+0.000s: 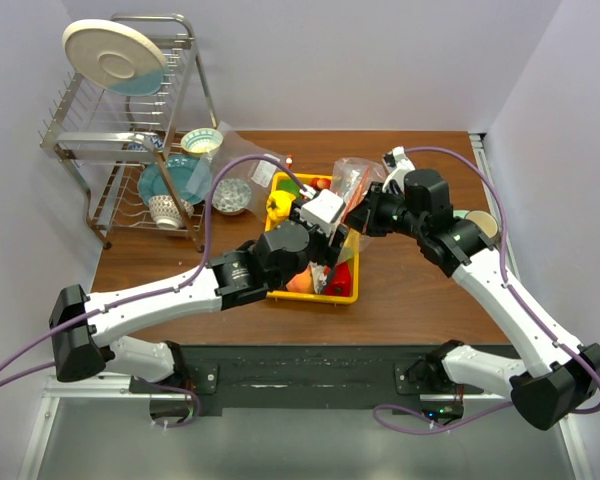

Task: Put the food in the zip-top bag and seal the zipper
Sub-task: Open the zipper of the food storage bag.

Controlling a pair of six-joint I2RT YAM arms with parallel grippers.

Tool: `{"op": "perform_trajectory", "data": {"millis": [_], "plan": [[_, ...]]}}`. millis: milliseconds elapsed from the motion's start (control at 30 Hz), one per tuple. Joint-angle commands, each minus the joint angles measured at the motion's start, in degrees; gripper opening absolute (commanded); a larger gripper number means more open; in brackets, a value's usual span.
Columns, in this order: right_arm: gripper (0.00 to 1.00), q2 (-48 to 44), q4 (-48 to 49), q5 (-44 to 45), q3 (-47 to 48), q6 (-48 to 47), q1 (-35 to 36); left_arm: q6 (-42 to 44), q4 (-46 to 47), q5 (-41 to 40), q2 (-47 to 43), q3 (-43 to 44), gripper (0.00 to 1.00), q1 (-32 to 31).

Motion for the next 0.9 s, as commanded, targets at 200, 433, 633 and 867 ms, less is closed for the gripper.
{"op": "perform_trajectory", "data": {"millis": [200, 433, 633, 867], "plan": [[0.00, -0.40, 0.66, -2.87, 1.52, 1.48, 0.05, -0.15, -3.04, -4.03, 3.09, 6.09, 0.66, -0.01], [0.00, -0.84, 0.31, -3.22, 1.52, 1.75, 0.14, 0.11, -3.30, -5.69, 5.29, 6.88, 0.57, -0.01], [0.00, -1.19, -1.88, -1.56, 2.04, 0.70, 0.14, -1.55, -8.64, -8.33, 7.31, 10.74, 0.22, 1.05], [0.00, 0.30, -4.09, 0.91, 2.31, -1.50, 0.14, -2.96, -15.60, -8.94, 6.17, 14.87, 0.00, 4.12]]}}
